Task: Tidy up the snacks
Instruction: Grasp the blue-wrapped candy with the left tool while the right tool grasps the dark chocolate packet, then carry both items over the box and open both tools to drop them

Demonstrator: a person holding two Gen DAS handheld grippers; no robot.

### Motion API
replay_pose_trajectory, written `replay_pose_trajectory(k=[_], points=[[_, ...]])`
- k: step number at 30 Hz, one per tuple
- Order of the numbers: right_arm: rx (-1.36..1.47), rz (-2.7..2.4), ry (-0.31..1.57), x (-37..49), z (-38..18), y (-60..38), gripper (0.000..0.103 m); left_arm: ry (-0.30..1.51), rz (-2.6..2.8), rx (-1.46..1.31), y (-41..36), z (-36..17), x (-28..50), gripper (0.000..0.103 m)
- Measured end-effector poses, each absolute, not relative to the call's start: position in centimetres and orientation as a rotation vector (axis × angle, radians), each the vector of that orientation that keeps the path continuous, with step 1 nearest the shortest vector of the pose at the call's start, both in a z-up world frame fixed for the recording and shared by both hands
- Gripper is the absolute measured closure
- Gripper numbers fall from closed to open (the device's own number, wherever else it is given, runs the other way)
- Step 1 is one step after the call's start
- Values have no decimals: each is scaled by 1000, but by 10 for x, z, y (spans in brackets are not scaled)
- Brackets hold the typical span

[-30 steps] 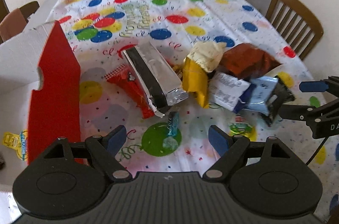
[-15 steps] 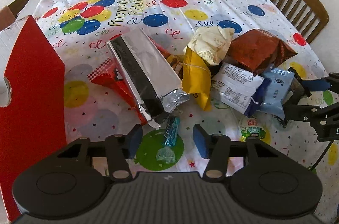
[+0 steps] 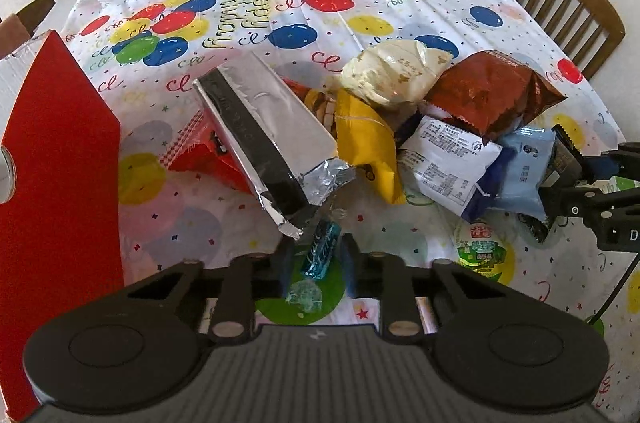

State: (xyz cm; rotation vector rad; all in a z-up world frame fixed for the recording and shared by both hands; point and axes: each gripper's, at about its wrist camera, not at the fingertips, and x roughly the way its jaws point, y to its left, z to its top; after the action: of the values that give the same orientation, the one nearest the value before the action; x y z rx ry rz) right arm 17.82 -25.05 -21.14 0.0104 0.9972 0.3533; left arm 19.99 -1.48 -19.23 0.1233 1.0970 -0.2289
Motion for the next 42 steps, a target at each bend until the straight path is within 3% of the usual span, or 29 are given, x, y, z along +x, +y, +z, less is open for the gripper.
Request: replay_pose_trajectory(k=[4, 16, 32, 42], points=[[21, 339, 990, 175, -208, -253, 53, 1095, -229, 96, -13, -193, 198, 91], [107, 315, 948, 146, -191, -257, 75, 1102, -246, 24, -1, -189, 176, 91], [102, 264, 879, 96, -152, -230, 84, 1045, -275, -48, 35, -150, 138, 91], [113, 314, 797, 78, -109, -195, 85, 960, -289, -87, 64, -104, 120, 91]])
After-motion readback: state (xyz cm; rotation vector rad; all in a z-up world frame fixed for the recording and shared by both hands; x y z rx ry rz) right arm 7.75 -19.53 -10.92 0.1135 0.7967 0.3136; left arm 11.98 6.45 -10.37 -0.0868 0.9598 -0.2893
